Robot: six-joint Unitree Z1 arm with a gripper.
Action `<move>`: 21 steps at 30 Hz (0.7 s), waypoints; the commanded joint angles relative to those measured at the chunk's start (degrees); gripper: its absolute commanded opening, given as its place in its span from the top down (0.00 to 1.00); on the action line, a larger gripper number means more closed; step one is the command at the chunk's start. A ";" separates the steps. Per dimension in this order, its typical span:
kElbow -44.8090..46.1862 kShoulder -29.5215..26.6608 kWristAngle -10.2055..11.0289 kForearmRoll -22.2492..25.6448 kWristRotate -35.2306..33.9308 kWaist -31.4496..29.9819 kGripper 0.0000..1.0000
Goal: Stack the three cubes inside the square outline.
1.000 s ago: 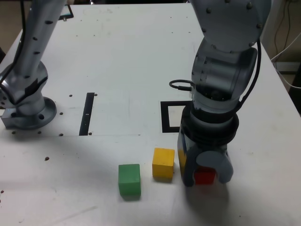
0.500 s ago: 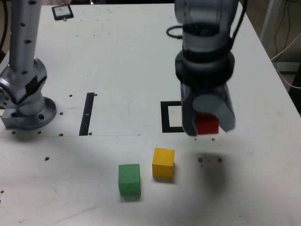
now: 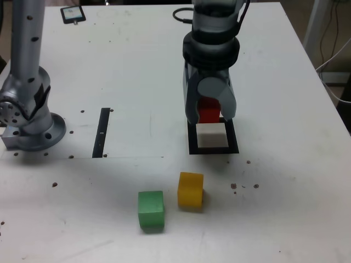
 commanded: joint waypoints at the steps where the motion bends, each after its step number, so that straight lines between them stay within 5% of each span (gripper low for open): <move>1: 0.54 0.22 -0.18 -0.82 0.07 -0.04 0.76; 21: 2.58 5.55 -2.02 -5.24 0.94 0.75 0.69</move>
